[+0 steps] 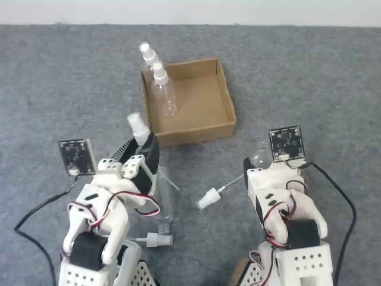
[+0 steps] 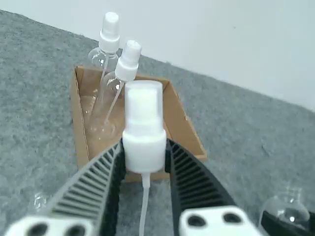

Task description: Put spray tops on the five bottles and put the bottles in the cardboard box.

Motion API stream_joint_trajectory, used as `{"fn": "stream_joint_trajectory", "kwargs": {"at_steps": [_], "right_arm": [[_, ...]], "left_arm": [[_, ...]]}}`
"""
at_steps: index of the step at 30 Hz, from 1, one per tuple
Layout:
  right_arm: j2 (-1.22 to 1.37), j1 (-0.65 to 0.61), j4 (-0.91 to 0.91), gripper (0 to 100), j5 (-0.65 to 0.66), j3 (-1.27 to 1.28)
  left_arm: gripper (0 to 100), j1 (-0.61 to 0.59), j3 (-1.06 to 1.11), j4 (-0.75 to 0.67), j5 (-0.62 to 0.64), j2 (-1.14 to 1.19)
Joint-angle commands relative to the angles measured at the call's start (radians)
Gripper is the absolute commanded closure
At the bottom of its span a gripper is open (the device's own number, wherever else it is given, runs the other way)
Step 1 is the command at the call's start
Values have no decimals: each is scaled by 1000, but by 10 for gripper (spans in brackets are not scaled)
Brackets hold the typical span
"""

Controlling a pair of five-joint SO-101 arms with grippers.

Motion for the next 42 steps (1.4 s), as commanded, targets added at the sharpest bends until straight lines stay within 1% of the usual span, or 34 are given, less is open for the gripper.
{"fn": "stream_joint_trajectory", "kwargs": {"at_steps": [1, 3, 10, 13, 19, 25, 27, 31, 39, 42], "right_arm": [[-47, -19, -50, 980, -5, 6], [-54, -19, -64, 981, -5, 23], [-68, -19, -61, 981, -5, 29], [-68, -28, -64, 981, -5, 37], [-68, -111, -64, 981, -3, 40], [-68, -148, -85, 981, -3, 57], [-68, -166, -124, 981, -3, 83], [-68, -199, -199, 982, -3, 129], [-68, -205, -240, 982, -2, 149], [-68, -209, -240, 982, 63, 149]], "left_arm": [[989, -2, 10, -34, 5, -107], [989, -2, 4, -35, 5, -132], [988, 5, 4, -149, 5, -120], [988, 5, 5, -238, 0, -120], [988, 5, 8, -433, 0, -120], [988, 6, 8, -574, 0, -118], [988, 6, 8, -594, 2, -118], [988, 17, 16, -589, 5, -118], [988, 149, 58, -592, -2, -118], [988, 164, 58, -594, -2, -118]]}}
